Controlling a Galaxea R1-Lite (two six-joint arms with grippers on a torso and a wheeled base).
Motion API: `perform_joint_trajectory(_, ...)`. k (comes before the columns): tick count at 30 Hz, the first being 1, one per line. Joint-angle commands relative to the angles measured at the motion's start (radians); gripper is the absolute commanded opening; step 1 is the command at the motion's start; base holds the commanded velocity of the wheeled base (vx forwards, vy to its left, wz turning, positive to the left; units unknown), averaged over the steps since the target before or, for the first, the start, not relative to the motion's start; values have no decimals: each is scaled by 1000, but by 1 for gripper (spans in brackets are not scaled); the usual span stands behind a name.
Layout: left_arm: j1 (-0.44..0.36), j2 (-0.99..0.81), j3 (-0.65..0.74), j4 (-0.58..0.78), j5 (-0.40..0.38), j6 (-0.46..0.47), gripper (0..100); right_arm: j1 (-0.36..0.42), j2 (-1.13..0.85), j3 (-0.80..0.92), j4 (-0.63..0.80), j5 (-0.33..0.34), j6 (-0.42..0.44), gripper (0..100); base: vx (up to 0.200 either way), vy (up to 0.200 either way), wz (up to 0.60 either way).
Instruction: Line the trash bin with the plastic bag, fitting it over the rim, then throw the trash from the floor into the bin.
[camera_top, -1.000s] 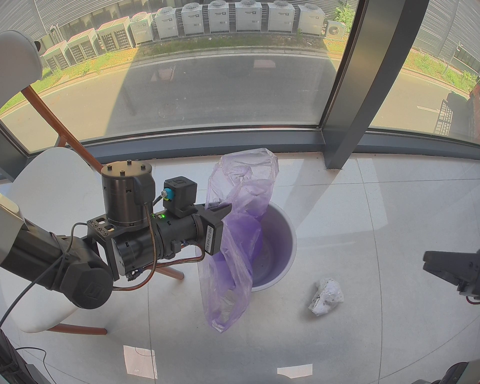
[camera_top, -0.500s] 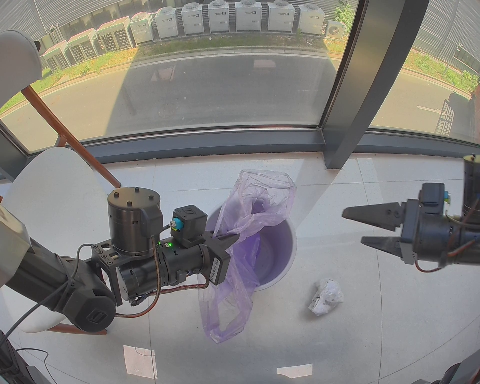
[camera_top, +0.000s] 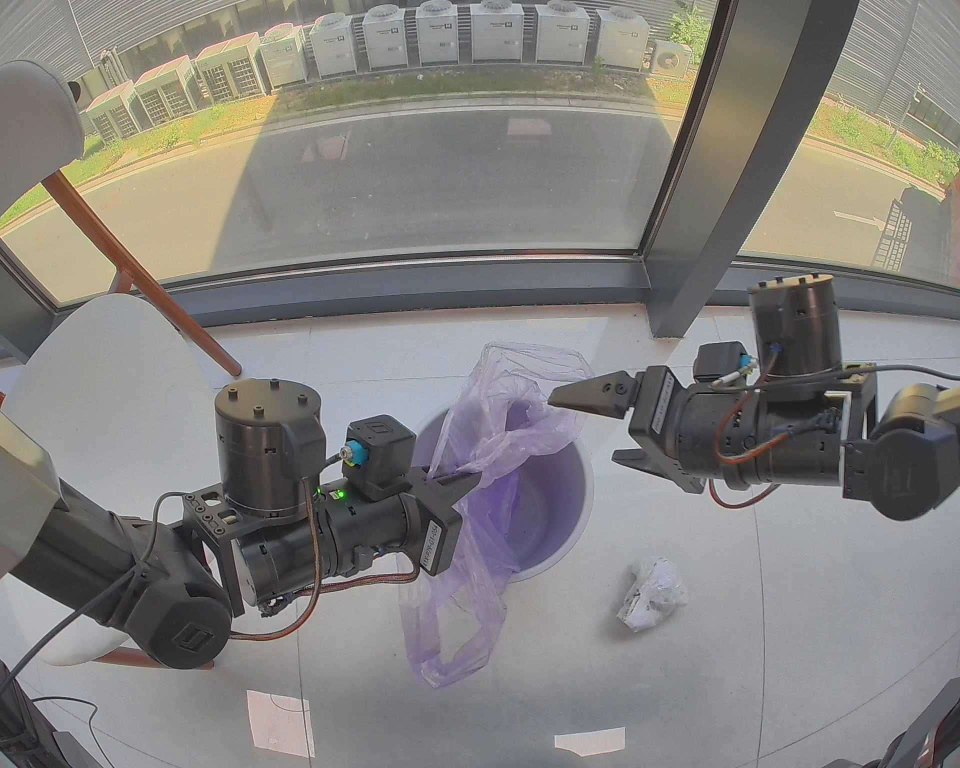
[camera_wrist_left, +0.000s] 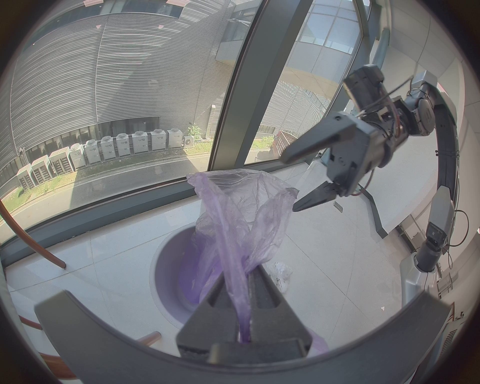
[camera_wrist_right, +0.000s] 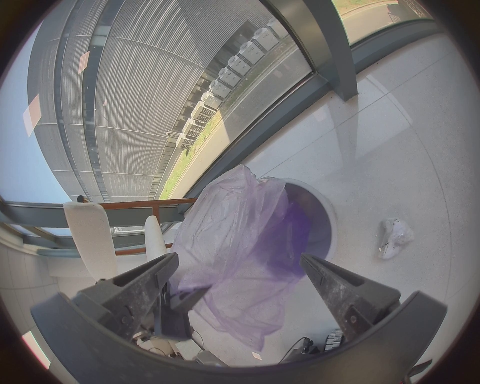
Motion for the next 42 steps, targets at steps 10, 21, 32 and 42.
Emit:
perform_joint_trajectory(10,0,1,0,0,0,-4,0,48,238,-241,8,-80,49,0,0,0,0)
perform_joint_trajectory(21,0,7,-4,1,11,-16,0,45,244,-238,0,-108,37,0,0,0,0)
perform_joint_trajectory(32,0,45,-35,-2,16,-13,0,12,248,-249,-4,-114,-40,0,0,0,0)
perform_joint_trajectory(42,5,37,-17,3,16,-39,100,-44,241,-240,-6,-112,-104,0,0,0,0)
